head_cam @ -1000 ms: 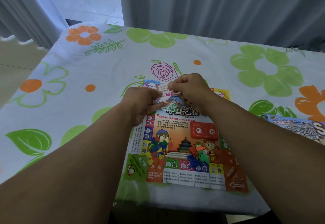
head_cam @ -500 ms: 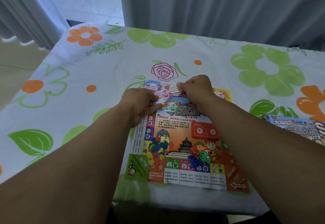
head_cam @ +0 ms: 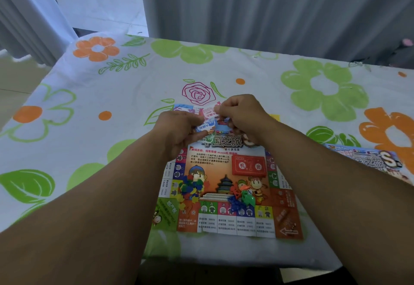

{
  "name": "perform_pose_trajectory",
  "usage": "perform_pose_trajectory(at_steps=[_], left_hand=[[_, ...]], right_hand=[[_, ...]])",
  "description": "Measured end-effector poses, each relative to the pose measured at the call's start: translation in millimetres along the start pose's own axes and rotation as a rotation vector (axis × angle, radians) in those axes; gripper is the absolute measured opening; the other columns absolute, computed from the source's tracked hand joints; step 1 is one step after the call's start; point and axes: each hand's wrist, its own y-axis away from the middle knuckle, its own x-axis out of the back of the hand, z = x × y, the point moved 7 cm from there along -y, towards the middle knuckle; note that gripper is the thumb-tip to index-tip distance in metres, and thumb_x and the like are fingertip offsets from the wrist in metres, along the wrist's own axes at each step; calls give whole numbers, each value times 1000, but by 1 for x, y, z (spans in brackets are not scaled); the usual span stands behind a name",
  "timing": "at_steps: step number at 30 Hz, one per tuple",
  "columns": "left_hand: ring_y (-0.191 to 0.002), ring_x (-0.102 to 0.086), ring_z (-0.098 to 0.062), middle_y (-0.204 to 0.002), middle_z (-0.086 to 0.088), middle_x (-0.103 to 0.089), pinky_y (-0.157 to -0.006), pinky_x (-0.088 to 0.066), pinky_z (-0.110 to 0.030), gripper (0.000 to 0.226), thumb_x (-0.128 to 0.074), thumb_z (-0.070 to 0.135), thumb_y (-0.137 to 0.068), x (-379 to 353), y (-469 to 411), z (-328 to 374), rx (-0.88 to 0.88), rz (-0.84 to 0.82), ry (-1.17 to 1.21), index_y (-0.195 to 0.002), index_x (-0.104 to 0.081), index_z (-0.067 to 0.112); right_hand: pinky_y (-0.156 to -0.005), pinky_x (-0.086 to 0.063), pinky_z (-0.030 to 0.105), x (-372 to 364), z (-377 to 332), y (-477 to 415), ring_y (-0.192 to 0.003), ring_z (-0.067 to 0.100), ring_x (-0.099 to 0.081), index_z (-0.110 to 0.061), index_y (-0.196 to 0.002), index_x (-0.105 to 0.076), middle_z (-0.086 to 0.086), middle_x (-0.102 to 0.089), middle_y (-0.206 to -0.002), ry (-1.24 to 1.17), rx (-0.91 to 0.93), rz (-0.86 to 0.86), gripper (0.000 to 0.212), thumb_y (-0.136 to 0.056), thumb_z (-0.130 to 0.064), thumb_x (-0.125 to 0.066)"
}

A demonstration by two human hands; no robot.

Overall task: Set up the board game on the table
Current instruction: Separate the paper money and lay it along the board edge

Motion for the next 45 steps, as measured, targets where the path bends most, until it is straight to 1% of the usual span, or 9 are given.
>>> perform_pose_trajectory(at_steps=[6,12,16,23,27,29,36,40,45], left_hand=[[-91,-73,-25,-117,-20,-66,-68,-64,-30,28,-71,0,-89,-15,-1,1,-30,7,17,-116,-66,-5],[-89,-73,-24,-116,-16,-64,-67,-62,-27,26,-66,-3,-90,-38,-5,-5,-14,-34,-29,-116,-66,-2],[-91,-72,-26,-122,-15,-61,-66,-62,-26,21,-60,-9,-91,-51,-2,-7,-3,-82,-42,-108,-67,2],[-98,-71,-28,-118,-17,-65,-59,-60,-23,13,-65,-7,-90,-54,-4,-10,-4,-95,-60,-93,-66,6],[-99,-70,-28,-117,-18,-64,-58,-60,-23,10,-68,-4,-89,-57,-2,-10,6,-103,-62,-96,-65,3],[-96,-70,-27,-116,-18,-64,-58,-60,-23,11,-70,-2,-88,-56,-2,-9,3,-102,-58,-98,-66,2],[-101,-71,-30,-121,-23,-65,-61,-62,-25,19,-74,3,-86,-54,2,-8,-11,-107,-68,-103,-69,-3],[-99,-72,-29,-120,-21,-66,-60,-61,-23,20,-75,3,-85,-49,1,-9,-16,-92,-66,-103,-70,-3],[-93,-75,-29,-117,-19,-68,-70,-63,-28,15,-72,-1,-87,-38,-4,-10,10,-50,-42,-102,-68,-2]], right_hand=[[-42,-32,24,61,32,3,-49,18,-44,-4,-80,-63,17,-61,-76,-64,-201,233,18,-92,-15,-70],[-37,-26,19,101,59,18,-40,12,-38,-2,-87,-60,11,-58,-66,-102,-363,338,15,-97,-13,-64],[-33,-25,17,112,69,22,-39,12,-40,-2,-74,-57,10,-58,-61,-80,-396,357,26,-97,-13,-65],[-32,-32,16,118,73,21,-34,12,-51,-4,-83,-55,15,-66,-76,-42,-400,362,23,-85,-11,-77],[-46,-32,27,126,72,16,-50,21,-46,-13,-68,-42,9,-53,-66,124,-350,452,35,-79,-10,-75],[-47,-34,28,120,66,14,-52,21,-51,-13,-71,-45,10,-56,-68,91,-318,424,32,-80,-11,-75],[-40,-34,22,57,32,19,-50,12,-50,-6,-89,-65,8,-66,-77,-119,-173,-63,29,-85,-32,-79],[-40,-37,22,46,28,14,-48,11,-49,-7,-84,-66,9,-64,-71,-70,-150,-47,16,-89,-19,-76],[-40,-32,22,60,41,3,-42,13,-42,-2,-87,-62,15,-59,-74,-89,-215,199,19,-92,-18,-72]])
